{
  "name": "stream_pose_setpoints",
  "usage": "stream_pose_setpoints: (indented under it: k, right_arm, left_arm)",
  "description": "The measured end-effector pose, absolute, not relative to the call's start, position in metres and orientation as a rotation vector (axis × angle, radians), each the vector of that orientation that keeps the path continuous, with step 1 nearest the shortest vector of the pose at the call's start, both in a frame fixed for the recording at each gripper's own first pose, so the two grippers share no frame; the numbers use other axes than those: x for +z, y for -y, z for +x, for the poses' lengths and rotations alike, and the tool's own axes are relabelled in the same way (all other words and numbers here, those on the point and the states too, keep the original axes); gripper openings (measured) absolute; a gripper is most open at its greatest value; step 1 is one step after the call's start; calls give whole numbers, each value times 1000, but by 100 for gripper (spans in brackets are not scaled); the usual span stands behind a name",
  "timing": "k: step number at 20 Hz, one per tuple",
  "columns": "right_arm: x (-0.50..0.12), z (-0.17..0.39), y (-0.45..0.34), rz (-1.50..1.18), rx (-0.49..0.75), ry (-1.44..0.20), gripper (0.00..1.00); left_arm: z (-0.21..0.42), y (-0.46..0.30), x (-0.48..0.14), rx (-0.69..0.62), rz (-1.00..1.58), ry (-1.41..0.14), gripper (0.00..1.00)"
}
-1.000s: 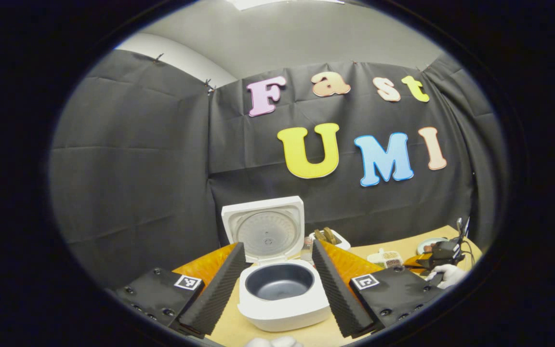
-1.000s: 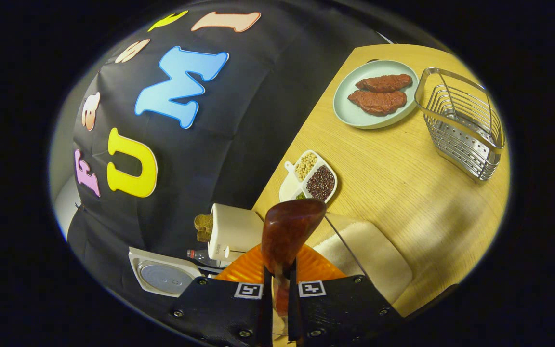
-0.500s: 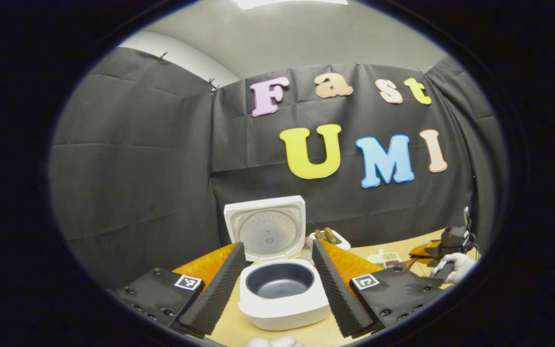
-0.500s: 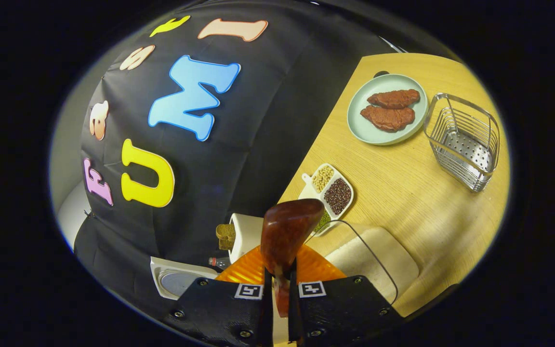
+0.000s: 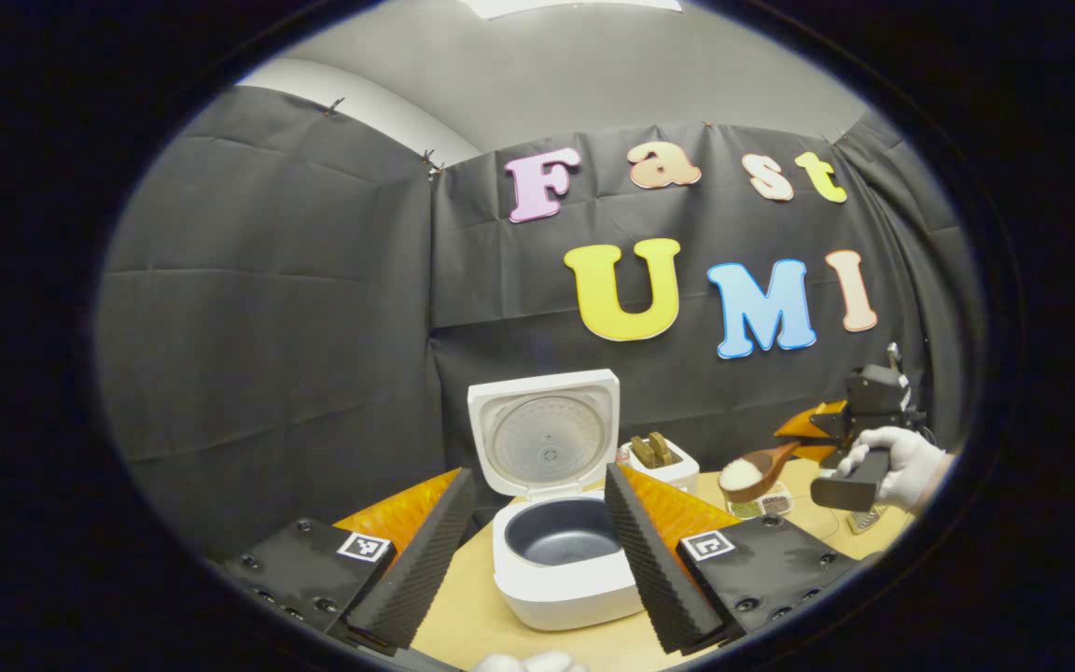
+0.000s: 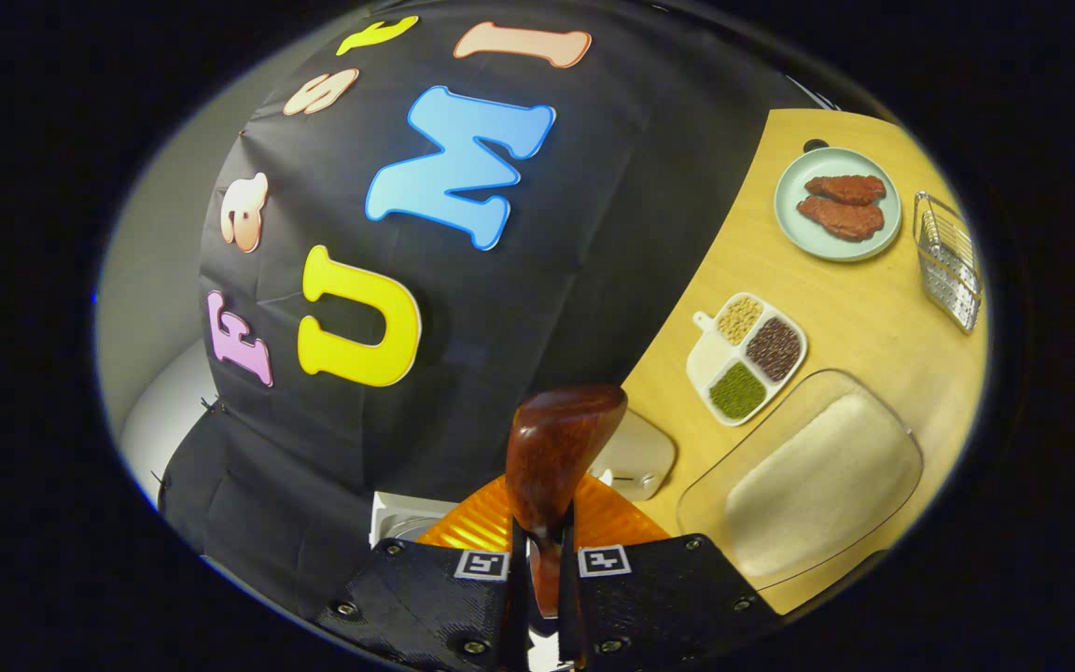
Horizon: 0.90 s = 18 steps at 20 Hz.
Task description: Close the left gripper, press the button to open the rice cooker; take a wooden spoon from the chopstick holder with the right hand, scoop a spoonful of rice and pour it into the rice cooker, then put the wooden spoon back into the chopstick holder.
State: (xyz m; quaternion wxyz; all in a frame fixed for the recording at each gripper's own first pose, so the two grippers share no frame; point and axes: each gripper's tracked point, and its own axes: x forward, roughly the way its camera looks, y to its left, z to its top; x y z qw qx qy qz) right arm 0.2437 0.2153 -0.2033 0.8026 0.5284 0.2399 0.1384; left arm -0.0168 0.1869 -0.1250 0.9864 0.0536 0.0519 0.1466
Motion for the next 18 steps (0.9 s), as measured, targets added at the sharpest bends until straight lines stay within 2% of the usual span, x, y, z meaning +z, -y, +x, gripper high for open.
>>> stream_pose_setpoints:
  k: [5, 11, 14, 18]
  right_arm:
    - [-180, 240, -309, 1108, 385, -547, 12]
    - [-205, 222, -411, 945, 455, -613, 12]
    - [-229, 219, -437, 811, 468, -621, 12]
    - [-243, 223, -447, 629, 457, -548, 12]
  left_arm:
    - [-29, -209, -127, 343, 93, -100, 96]
    - [-34, -234, -137, 411, 87, -121, 96]
    - [-43, -245, -136, 441, 88, -131, 96]
    - [-46, -251, -138, 470, 85, -137, 97]
